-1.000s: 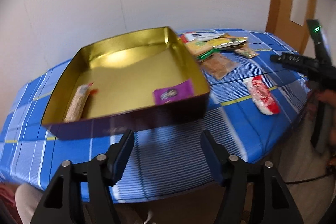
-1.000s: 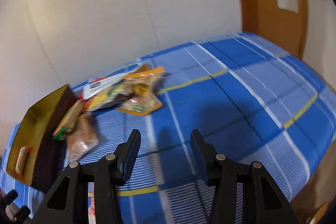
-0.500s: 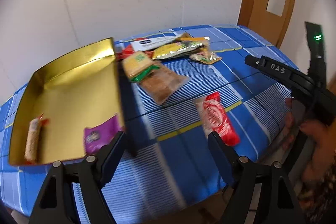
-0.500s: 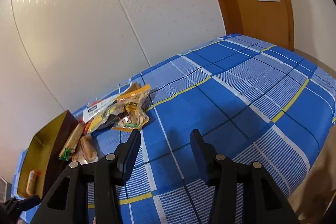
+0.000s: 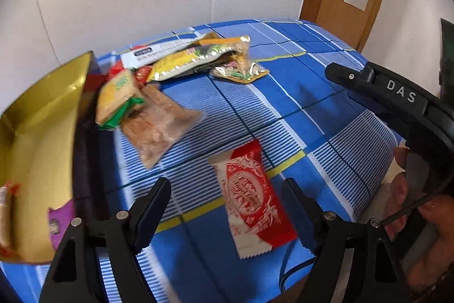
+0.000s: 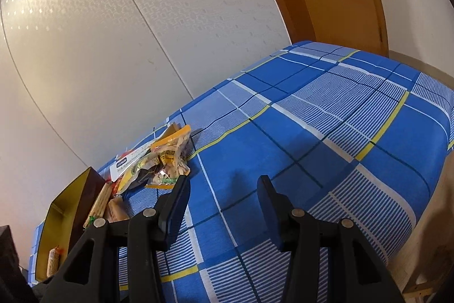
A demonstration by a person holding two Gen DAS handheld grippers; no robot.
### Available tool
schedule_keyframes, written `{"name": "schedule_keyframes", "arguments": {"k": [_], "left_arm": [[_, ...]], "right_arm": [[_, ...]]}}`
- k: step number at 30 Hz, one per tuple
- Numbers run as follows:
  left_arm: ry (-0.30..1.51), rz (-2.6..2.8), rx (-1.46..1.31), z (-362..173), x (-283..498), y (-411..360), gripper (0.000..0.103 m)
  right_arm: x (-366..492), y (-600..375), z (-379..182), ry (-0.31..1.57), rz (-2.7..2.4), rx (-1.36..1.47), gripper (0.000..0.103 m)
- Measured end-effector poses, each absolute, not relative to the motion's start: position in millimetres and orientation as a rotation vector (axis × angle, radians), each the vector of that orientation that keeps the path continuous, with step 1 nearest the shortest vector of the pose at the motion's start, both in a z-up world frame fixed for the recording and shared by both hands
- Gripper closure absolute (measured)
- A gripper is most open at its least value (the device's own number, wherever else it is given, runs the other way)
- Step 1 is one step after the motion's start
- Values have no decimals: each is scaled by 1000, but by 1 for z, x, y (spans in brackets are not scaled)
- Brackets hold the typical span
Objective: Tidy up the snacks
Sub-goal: 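Grasp the red chocolate roll pack with the left tool while the right tool grasps the yellow seed bag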
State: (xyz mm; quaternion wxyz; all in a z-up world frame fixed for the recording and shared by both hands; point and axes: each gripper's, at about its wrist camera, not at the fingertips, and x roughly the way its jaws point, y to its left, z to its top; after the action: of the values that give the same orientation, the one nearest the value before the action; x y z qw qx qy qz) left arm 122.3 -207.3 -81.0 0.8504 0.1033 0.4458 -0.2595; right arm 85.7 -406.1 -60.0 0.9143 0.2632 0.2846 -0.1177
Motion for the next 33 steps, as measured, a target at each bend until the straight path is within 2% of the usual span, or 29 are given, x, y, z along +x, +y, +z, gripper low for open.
{"name": "schedule_keyframes", "arguments": {"k": [2,3,4,6,7,13,18,29,30,31,33], "left_arm": [[961,-575,216,-87,126,-209,37],[973,-583,212,-90,128,-210,47],[979,-577,218,-94,130,-209,54],[944,-567,255,-93,127,-209,59],[924,-572,273,-93,124,-209,65],[819,-525,318,-99,117,-198,66],[802,-541,217,-104,120,-181,65],[738,-537,221,-108,111,-176,65],[736,-537,217,-108,111,-176,65],[736,-537,214,-108,111,-176,65],[736,-534,211,-108,110,-176,65]], "right_arm": [[86,-405,-59,583,-239,530,53],[85,-404,-58,578,-233,528,53],[85,-404,-57,574,-231,524,53],[84,-403,-56,567,-238,510,53],[84,-403,-56,567,-237,508,53],[97,-392,-57,601,-193,451,53],[124,-383,-64,672,-111,417,53],[200,-377,-86,801,-25,374,53],[202,-374,-87,804,-22,364,61],[204,-372,-87,806,-22,353,74],[204,-370,-87,806,-30,349,84]]}}
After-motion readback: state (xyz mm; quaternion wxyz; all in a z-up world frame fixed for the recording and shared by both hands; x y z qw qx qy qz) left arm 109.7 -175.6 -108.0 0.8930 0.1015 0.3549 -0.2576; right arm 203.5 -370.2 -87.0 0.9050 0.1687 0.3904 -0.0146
